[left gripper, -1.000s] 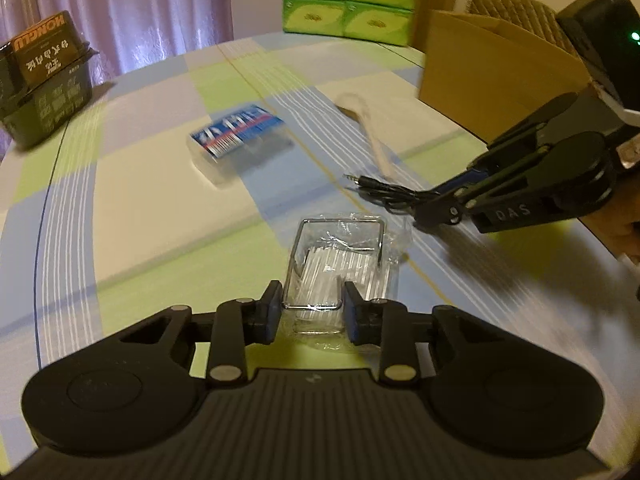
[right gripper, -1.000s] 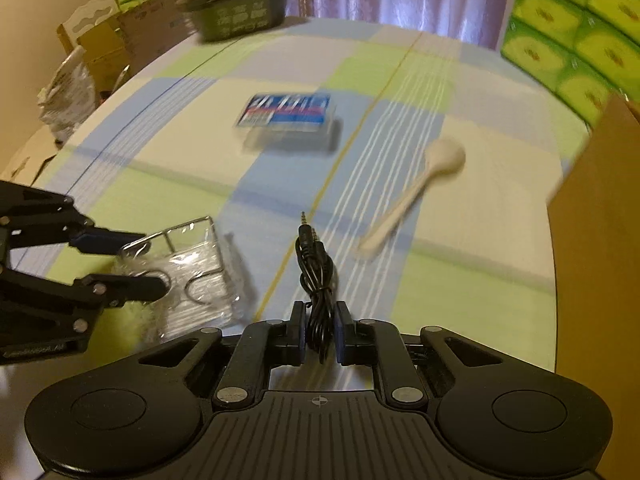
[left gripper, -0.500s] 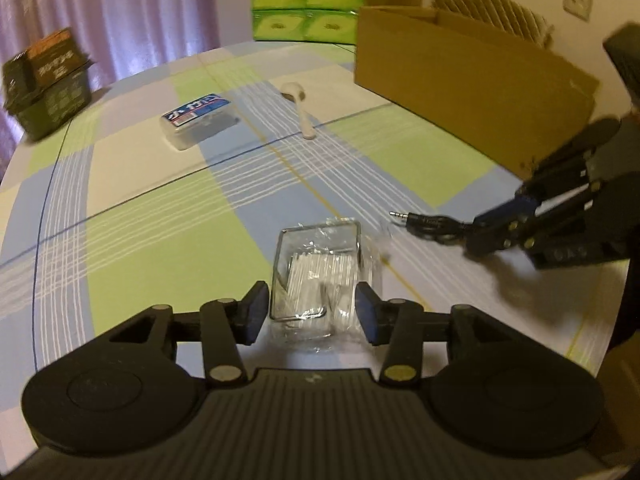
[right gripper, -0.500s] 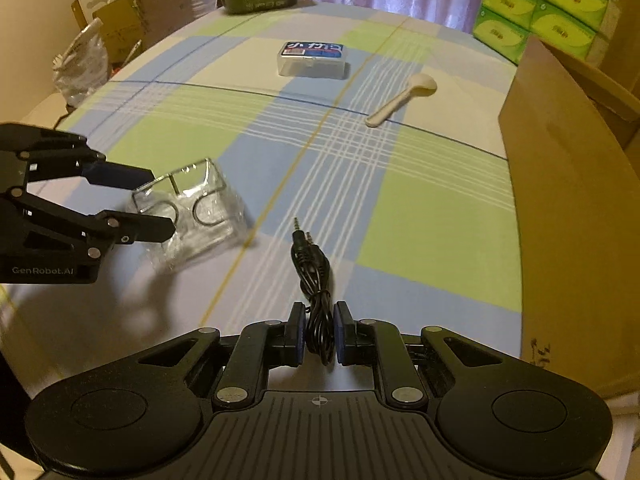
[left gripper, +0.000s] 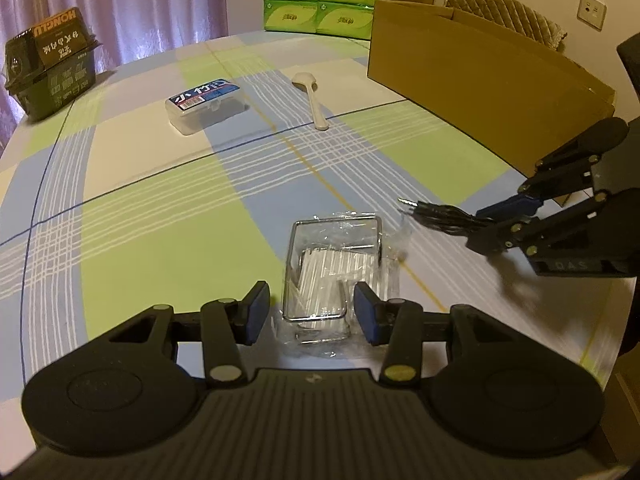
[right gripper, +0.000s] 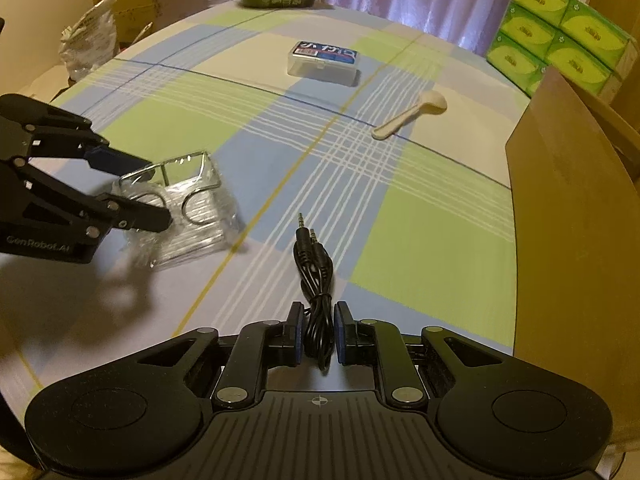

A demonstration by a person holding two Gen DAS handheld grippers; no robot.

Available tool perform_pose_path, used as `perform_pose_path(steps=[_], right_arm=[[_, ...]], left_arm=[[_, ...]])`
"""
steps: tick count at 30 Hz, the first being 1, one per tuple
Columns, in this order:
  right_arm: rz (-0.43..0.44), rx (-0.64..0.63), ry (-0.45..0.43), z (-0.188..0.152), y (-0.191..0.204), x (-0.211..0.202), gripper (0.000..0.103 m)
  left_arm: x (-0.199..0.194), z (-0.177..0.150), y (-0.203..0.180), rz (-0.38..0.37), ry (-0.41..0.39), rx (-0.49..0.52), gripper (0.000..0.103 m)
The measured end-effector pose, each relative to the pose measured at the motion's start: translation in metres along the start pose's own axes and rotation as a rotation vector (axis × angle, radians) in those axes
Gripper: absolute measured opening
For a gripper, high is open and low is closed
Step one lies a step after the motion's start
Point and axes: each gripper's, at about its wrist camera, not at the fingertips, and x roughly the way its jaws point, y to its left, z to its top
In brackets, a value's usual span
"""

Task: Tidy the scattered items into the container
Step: 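Lift the clear tray with the left gripper while the right lifts the cable toward the cardboard box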

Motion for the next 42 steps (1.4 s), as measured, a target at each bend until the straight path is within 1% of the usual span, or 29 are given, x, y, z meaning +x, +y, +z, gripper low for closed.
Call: perform_pose_path(steps=[5,7,8,9,10,12,17,21,22,23,26,27,29,30,32,36,40,42], right_arm=[[0.007,0.016,-0.007,0.004,-0.003,0.004,0.018],[-0.003,0.014,-0.012,0.004,-0.003,0.004,0.035],[-0.014,0.011,-0.016,0.004,-0.002,0.004,0.068],[-0.011,0.008,-0.019,0.004,-0.002,0.005,0.08],[0.001,0.006,-0.018,0.003,-0.002,0.005,0.08],[0.004,0.007,-0.021,0.001,-0.001,0.005,0.08],[0.009,0.008,-0.033,0.001,-0.002,0.006,0.08],[0.012,0.001,-0.044,0.004,-0.003,0.008,0.079],[0.017,0.0,-0.047,0.004,-0.003,0.009,0.077],[0.027,-0.001,-0.05,0.005,-0.003,0.009,0.065],[0.033,-0.003,-0.052,0.007,-0.002,0.009,0.06],[0.038,-0.001,-0.054,0.007,-0.002,0.009,0.044],[0.035,0.001,-0.054,0.008,-0.001,0.009,0.026],[0.029,-0.002,-0.054,0.008,0.001,0.009,0.019],[0.021,0.005,-0.054,0.007,0.001,0.008,0.016],[0.008,0.018,-0.051,0.005,0.002,0.006,0.015],[0.002,0.035,-0.055,0.003,0.002,0.001,0.015],[0.001,0.039,-0.061,0.002,0.003,-0.002,0.015]], left_arm=[[0.001,0.0,0.001,-0.016,0.002,-0.023,0.041],[0.002,0.001,0.001,-0.02,0.002,-0.032,0.04],[0.003,0.001,0.001,-0.024,0.004,-0.038,0.04],[0.003,0.001,0.002,-0.031,0.005,-0.045,0.036],[0.003,0.001,0.002,-0.04,0.007,-0.054,0.033],[0.003,0.001,0.002,-0.049,0.011,-0.071,0.031],[0.002,0.001,0.002,-0.052,0.009,-0.079,0.029],[0.002,0.002,0.001,-0.05,0.005,-0.084,0.029],[0.002,0.002,0.001,-0.049,0.004,-0.084,0.029],[0.002,0.002,0.001,-0.048,0.003,-0.084,0.029],[0.002,0.001,0.0,-0.045,0.001,-0.082,0.029],[0.002,0.001,0.0,-0.044,0.001,-0.081,0.029],[0.003,0.002,0.0,-0.041,0.0,-0.077,0.03],[0.003,0.002,0.0,-0.038,0.0,-0.076,0.032],[0.003,0.002,0.0,-0.035,0.002,-0.078,0.033],[0.003,0.002,0.003,-0.038,0.013,-0.09,0.033],[0.003,0.002,0.005,-0.052,0.021,-0.098,0.027],[0.002,0.002,0.004,-0.049,0.017,-0.098,0.026]])
